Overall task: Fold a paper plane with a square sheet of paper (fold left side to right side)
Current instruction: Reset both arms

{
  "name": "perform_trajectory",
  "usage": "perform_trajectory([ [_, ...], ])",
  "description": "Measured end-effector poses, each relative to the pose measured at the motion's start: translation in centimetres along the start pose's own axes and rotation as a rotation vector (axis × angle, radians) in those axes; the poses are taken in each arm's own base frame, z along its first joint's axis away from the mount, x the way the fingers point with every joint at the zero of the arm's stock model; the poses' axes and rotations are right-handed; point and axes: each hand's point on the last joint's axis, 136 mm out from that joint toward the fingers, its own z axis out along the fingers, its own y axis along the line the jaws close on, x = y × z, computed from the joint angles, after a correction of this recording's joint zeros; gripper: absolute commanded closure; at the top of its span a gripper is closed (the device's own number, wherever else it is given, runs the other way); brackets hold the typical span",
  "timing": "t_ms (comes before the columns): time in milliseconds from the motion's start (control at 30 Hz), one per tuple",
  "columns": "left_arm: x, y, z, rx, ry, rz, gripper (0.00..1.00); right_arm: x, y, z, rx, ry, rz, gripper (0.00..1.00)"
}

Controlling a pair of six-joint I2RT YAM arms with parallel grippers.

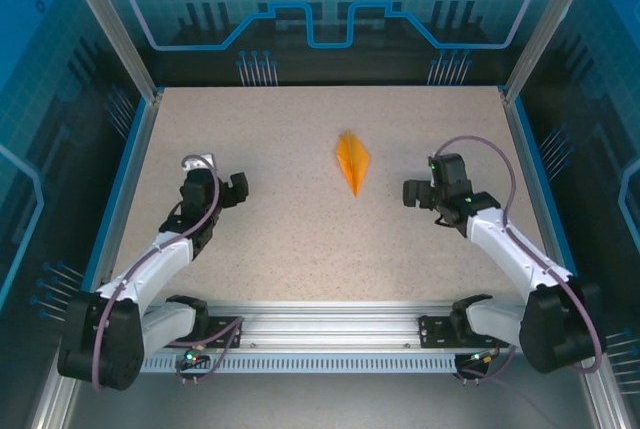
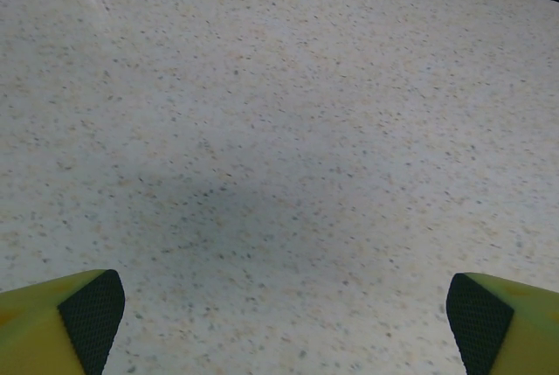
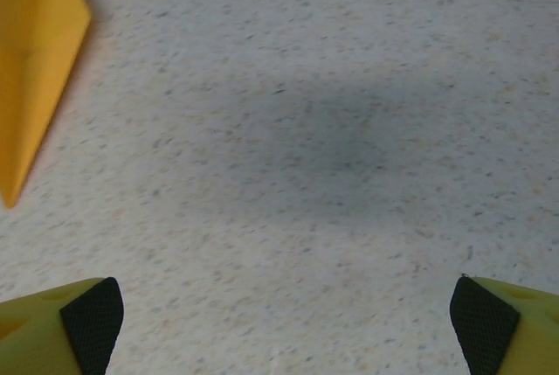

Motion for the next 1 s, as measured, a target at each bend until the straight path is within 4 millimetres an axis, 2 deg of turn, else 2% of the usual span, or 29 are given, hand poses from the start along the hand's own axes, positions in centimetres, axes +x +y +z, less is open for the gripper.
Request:
perform_trajectory([
  [67, 0.0, 0.0, 0.6, -0.002, -0.015, 0.041, 0.01, 0.5, -1.0, 0.8, 0.004, -0.035, 0.007, 0.0],
  [167, 0.1, -0.2, 1.6, 0.01, -0.041, 0.09, 0.01, 0.3, -1.3, 1.7, -0.024, -0.081, -0.023, 0.0],
  [333, 1.5, -0.8, 3.5, 0.061, -0.045, 0.146, 0.01, -1.8, -0.3, 3.0, -0.074, -0.22, -0.09, 0.0],
  [400, 1.9, -1.1, 4.1, 0.084, -0.04, 0.169, 0.01, -1.6, -0.1, 4.0, -0.093, -0.248, -0.109, 0.0],
  [500, 1.4, -1.6, 4.4, 0.128, -0.082, 0.187, 0.01, -0.7, 0.5, 5.2, -0.12, -0.249, -0.154, 0.0],
  [600, 1.4, -0.9, 4.9, 0.143, -0.121, 0.166, 0.01, -1.7, 1.1, 5.1, -0.141, -0.311, -0.2, 0.0],
  [700, 2.8, 0.0, 6.1, 0.144, -0.088, 0.154, 0.01, -3.1, 1.5, 4.8, -0.162, -0.393, -0.228, 0.0],
  [767, 3.4, 0.0, 6.4, 0.16, -0.065, 0.154, 0.01, -3.2, 1.5, 5.5, -0.164, -0.413, -0.238, 0.0],
  [867, 2.7, -0.5, 6.6, 0.181, -0.07, 0.15, 0.01, -2.2, 1.0, 7.3, -0.162, -0.376, -0.228, 0.0],
  [1000, 1.8, -0.6, 6.7, 0.192, -0.091, 0.145, 0.01, -2.2, -0.5, 7.8, -0.139, -0.368, -0.192, 0.0],
])
